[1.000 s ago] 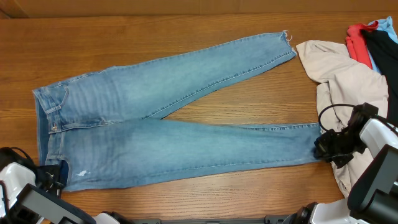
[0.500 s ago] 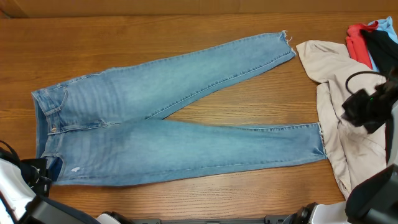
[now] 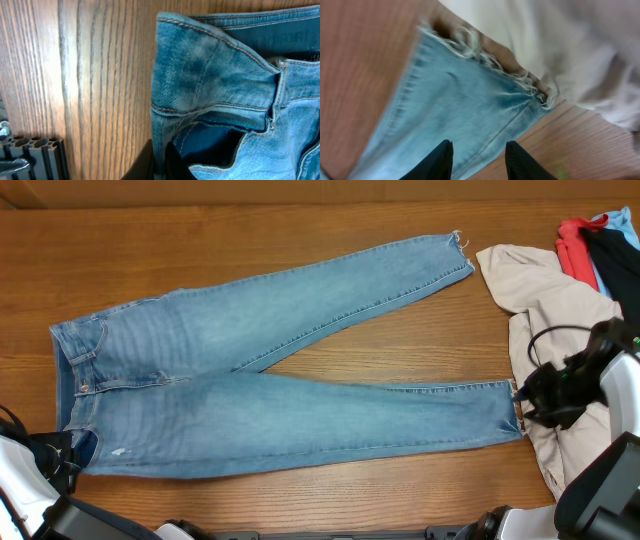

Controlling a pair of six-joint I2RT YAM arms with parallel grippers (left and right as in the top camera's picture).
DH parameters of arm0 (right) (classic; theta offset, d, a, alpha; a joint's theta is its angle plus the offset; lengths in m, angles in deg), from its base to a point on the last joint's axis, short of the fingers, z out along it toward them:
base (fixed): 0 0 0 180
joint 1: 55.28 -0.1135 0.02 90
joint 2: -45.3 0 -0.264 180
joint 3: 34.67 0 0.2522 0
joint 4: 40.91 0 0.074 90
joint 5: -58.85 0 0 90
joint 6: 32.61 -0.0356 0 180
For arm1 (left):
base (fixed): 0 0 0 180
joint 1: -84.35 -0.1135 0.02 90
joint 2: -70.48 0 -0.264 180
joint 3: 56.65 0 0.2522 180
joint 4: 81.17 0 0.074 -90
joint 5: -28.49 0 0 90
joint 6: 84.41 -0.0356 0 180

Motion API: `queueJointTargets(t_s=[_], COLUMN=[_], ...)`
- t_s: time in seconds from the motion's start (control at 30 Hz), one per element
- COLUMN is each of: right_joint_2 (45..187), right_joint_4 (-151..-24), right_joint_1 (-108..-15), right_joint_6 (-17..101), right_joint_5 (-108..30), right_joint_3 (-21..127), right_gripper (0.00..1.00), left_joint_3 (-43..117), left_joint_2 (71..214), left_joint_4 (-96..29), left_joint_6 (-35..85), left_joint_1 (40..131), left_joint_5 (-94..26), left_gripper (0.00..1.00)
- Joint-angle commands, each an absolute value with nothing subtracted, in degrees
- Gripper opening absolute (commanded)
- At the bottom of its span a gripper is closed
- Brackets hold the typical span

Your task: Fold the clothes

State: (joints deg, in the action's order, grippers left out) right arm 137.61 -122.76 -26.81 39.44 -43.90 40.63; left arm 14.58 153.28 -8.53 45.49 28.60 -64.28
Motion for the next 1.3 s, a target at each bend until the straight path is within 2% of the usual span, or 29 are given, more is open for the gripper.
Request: queueJointTargets(t_s=[0.0,0.57,0.97,1.13,1.27], right_joint_2=[137.0,137.0,137.0,137.0,137.0], right_joint_4=[-119.2,-113.9,-102.4,-106.6,-110.9], right_joint_1=[-27.0,-27.0,-27.0,-27.0,-26.4], right_joint_6=[39.6,33.9,30.5,30.5,30.1], right_joint_5=[-44.8,-42.9,-42.8,-41.4,-43.1], right_joint_3=[35.3,27.4,20.3,20.3,20.4], right_gripper=[0.37,0.35,0.33,0.34,0.38], left_joint_3=[16.1,16.1,16.1,16.1,16.1], left_joint_2=[152.2,152.2,152.2,152.2,152.2], left_joint_4=[-8.9,-9.0,-9.1,-9.1,-9.1], left_joint_6=[44.3,44.4,44.3,44.3,44.3], left_joint_1=[28.7,28.7,28.7,28.7,28.7], left_joint_5=[-64.6,-64.6,-64.6,-64.6,-64.6], left_gripper=[0.07,0.07,0.08,0.08,0.08])
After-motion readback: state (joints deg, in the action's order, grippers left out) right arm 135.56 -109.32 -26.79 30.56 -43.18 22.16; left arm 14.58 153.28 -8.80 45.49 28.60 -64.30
